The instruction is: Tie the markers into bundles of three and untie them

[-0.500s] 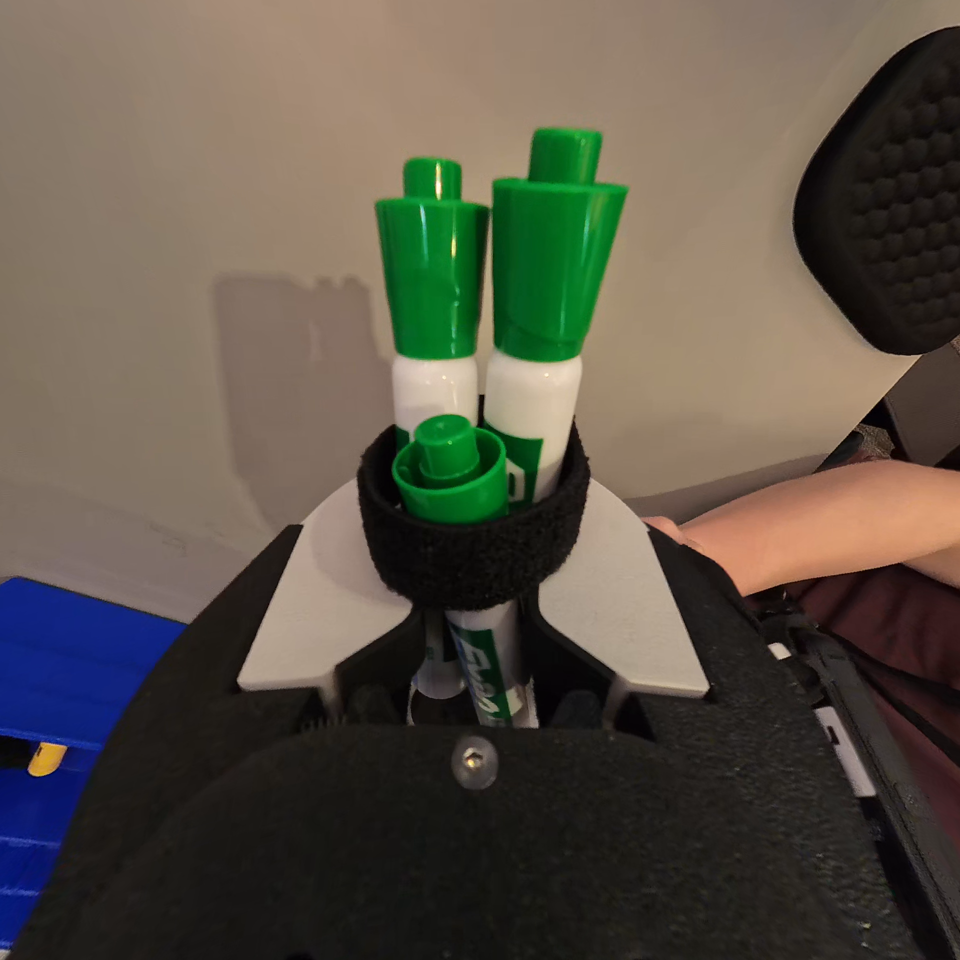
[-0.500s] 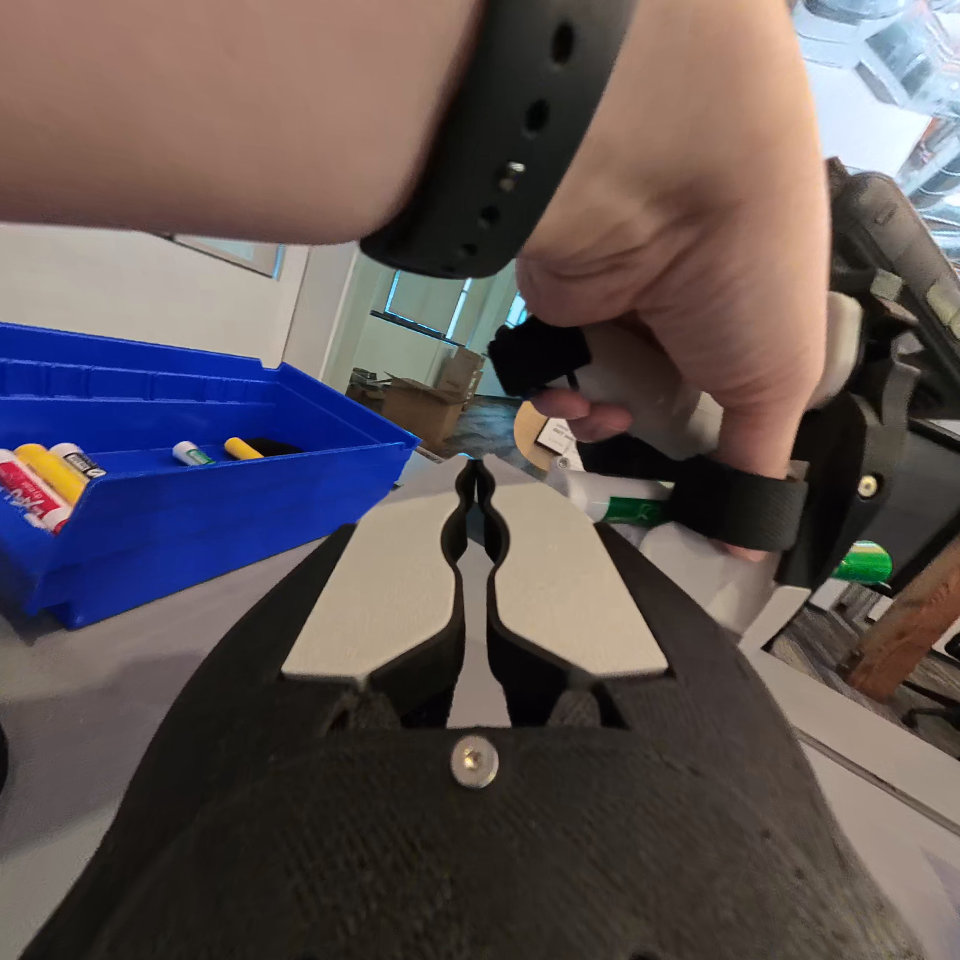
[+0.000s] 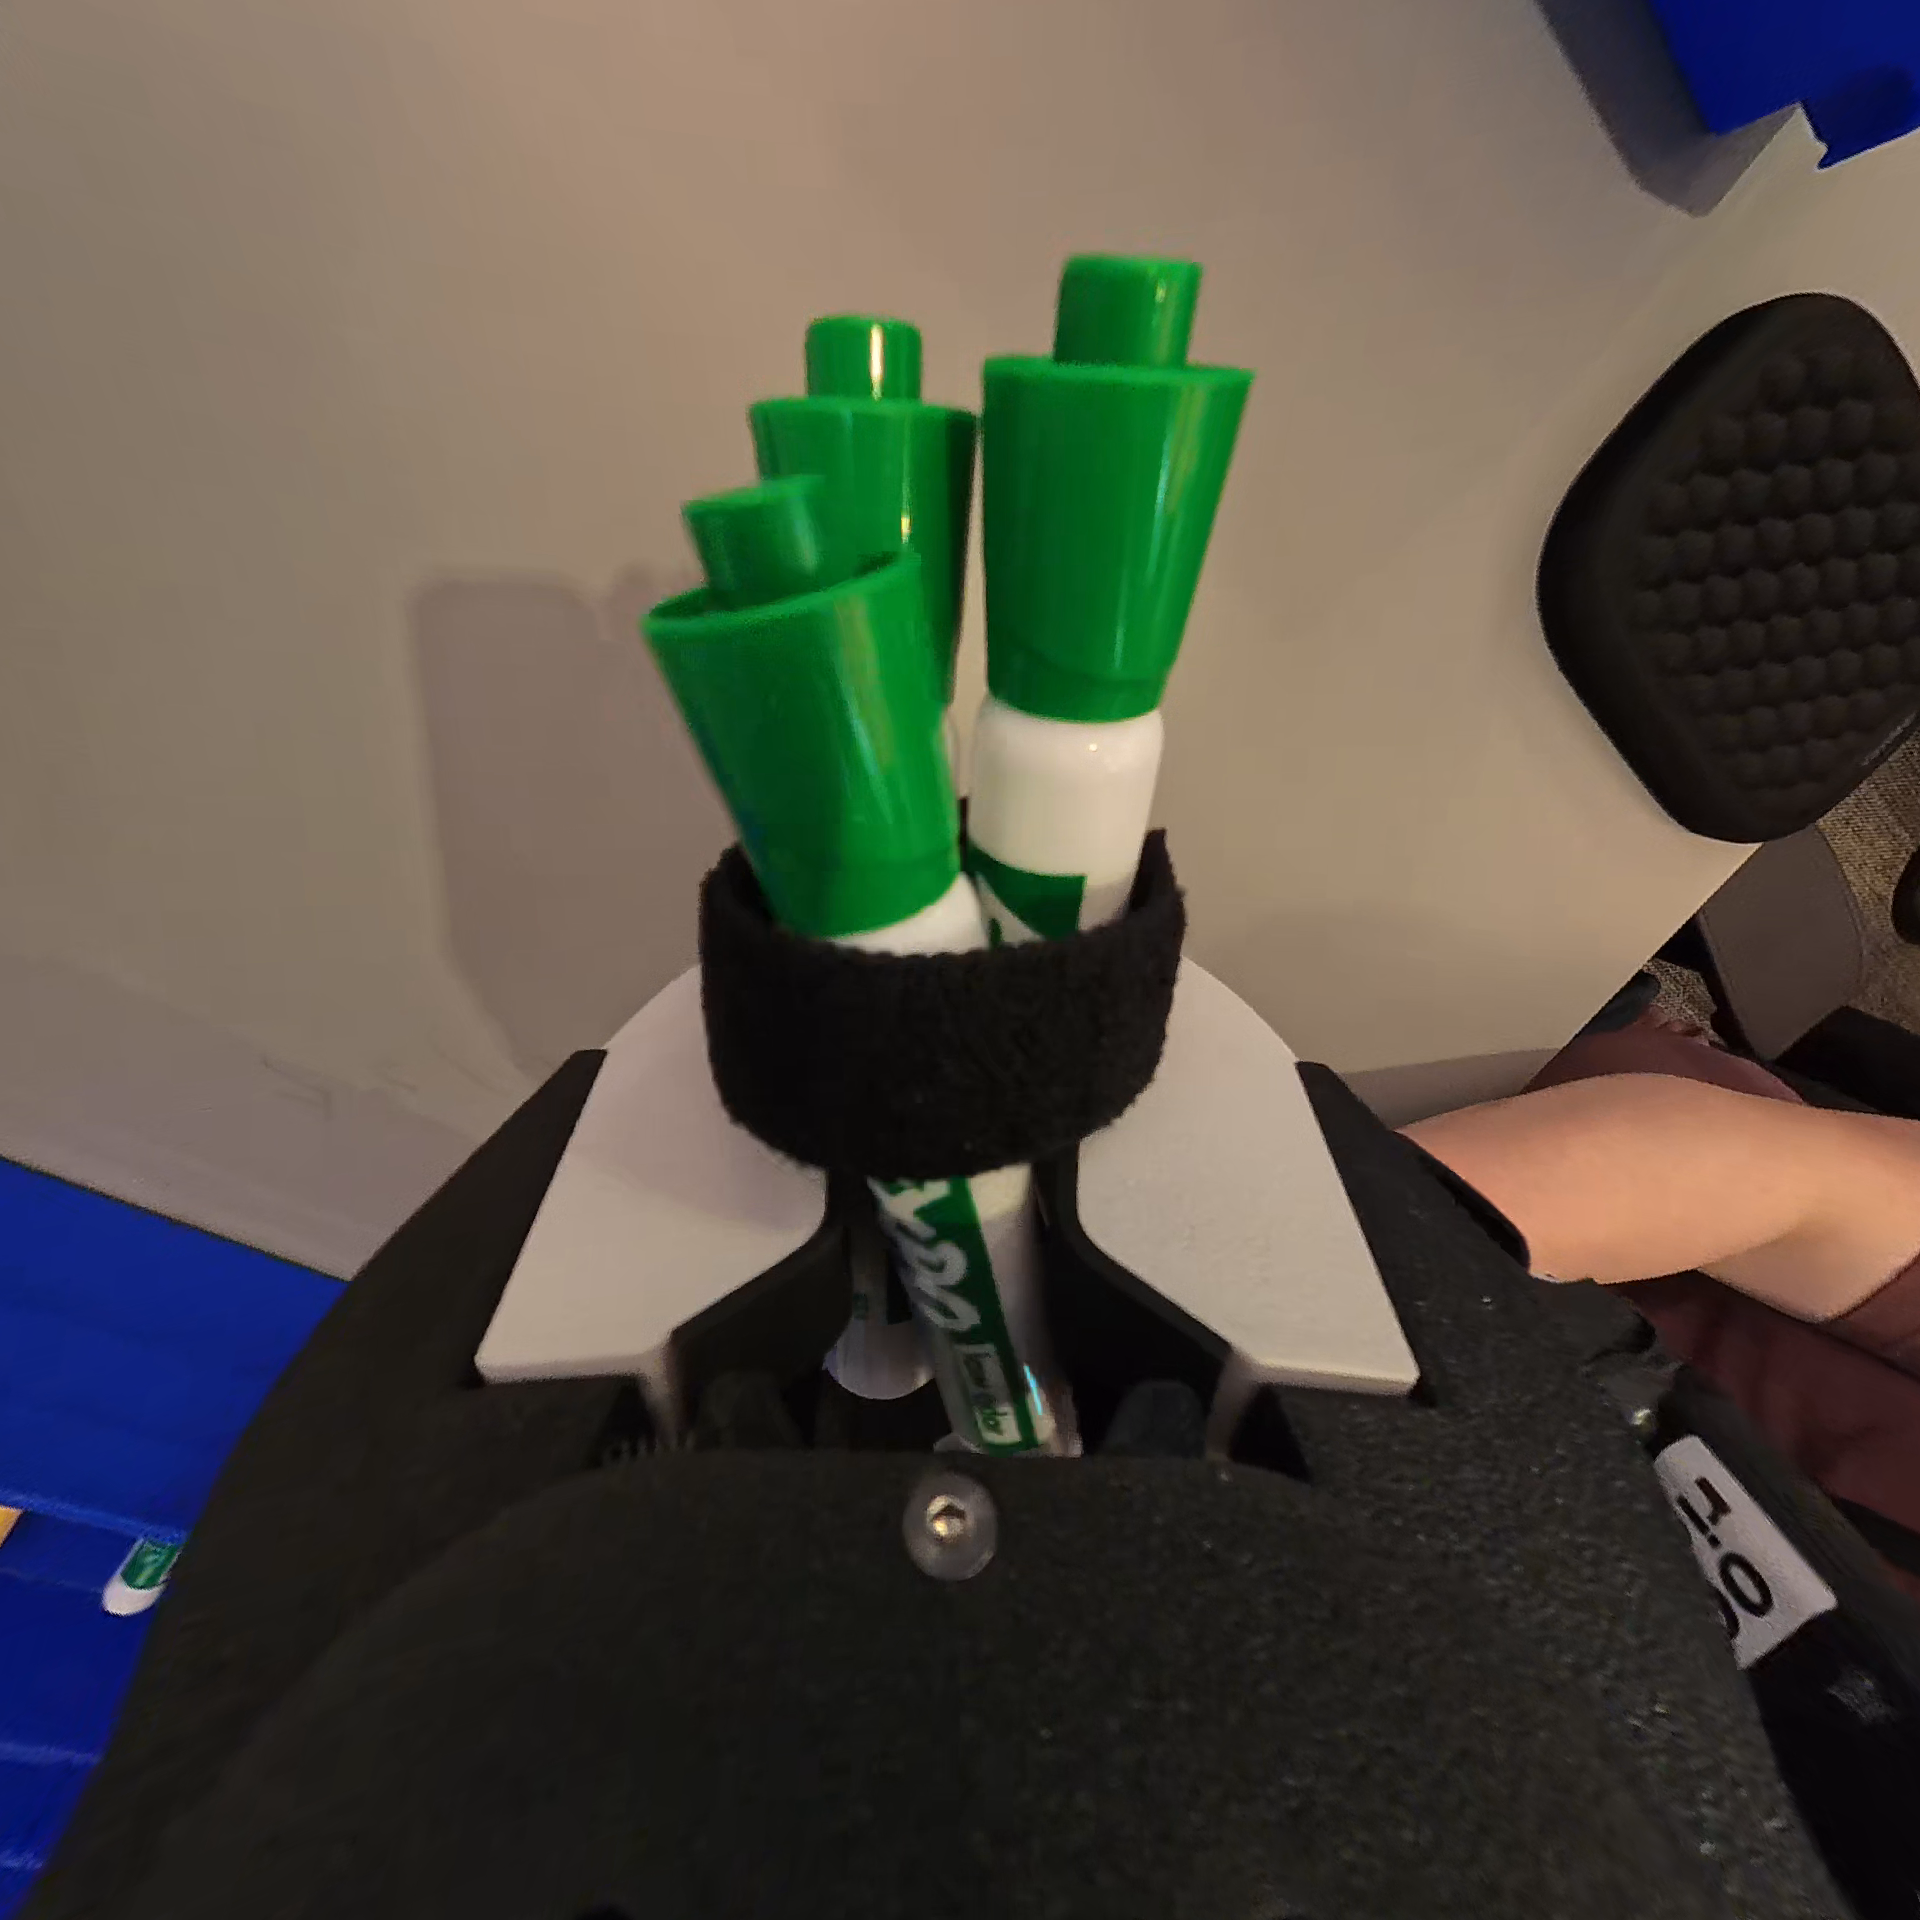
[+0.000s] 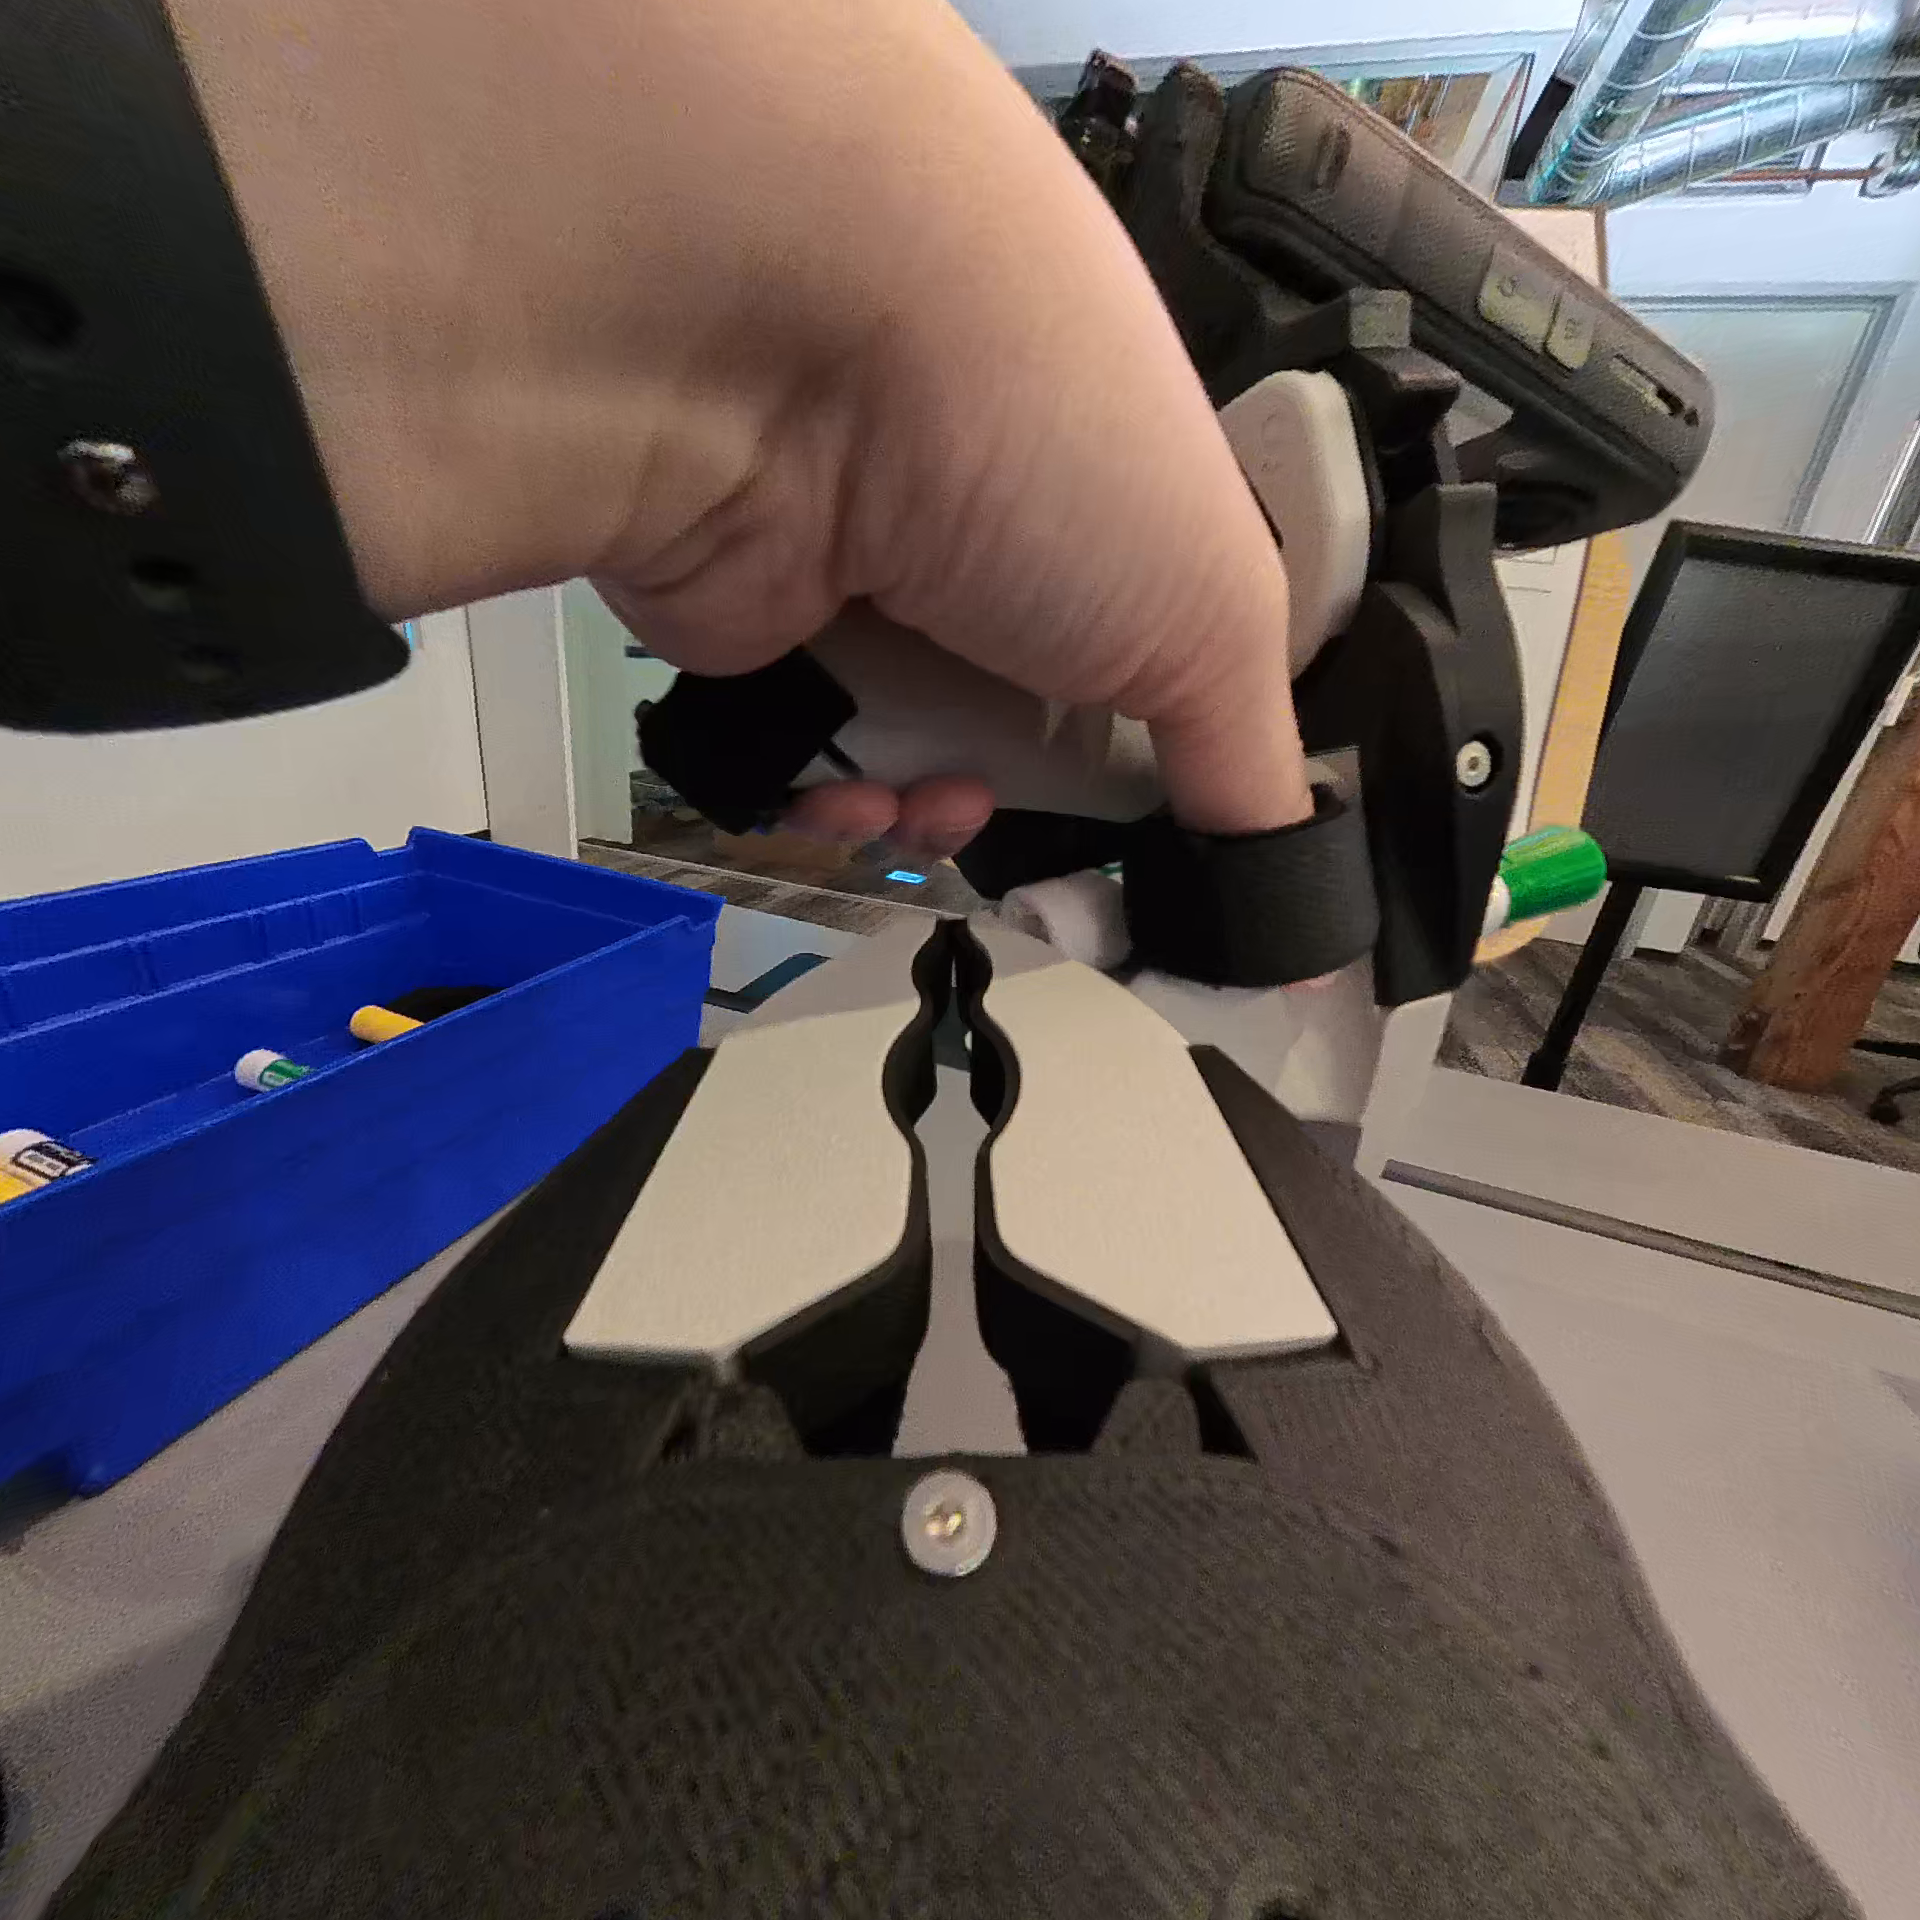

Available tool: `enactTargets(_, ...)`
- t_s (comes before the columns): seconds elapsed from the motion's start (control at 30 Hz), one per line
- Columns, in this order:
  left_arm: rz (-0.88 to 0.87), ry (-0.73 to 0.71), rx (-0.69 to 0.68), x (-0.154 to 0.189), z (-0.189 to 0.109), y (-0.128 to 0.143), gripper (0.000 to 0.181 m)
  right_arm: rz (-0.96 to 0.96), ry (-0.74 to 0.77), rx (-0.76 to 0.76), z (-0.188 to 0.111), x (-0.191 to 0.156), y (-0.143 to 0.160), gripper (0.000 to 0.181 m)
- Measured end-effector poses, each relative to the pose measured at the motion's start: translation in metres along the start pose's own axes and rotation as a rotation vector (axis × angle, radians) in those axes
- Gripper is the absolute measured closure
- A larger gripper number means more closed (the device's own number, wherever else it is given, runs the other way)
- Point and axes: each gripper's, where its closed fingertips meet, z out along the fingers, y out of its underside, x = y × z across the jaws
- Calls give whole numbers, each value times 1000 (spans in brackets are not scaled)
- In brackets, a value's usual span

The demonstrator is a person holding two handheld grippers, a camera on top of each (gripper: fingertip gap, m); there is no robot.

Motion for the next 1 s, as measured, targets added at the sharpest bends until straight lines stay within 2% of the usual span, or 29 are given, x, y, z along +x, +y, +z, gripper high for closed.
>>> enactTargets(0.47, 30, -9, -27, 1, 3, 4, 138, -65, -29, 8, 4, -9, 2, 180)
enactTargets(0.57, 54, -12, -61, -1, 4, 11, 138, -109, -119, 37, -6, -25, -1, 180)
enactTargets(0.67, 141, -30, -139, -5, 2, 29, 139, -214, -248, 89, -34, -38, -8, 180)
enactTargets(0.77, 249, -8, -209, -1, -3, 49, 139, -386, -293, 122, -62, -17, -14, 180)
enactTargets(0.87, 349, 2, -257, 3, -9, 63, 139, -556, -372, 55, -73, 15, -1, 160)
enactTargets(0.9, 387, -3, -289, 3, -10, 69, 139, -625, -381, 32, -74, 29, 4, 149)
enactTargets(1.0, 467, -11, -379, 7, -10, 84, 140, -825, -373, -57, -69, 63, 21, 131)
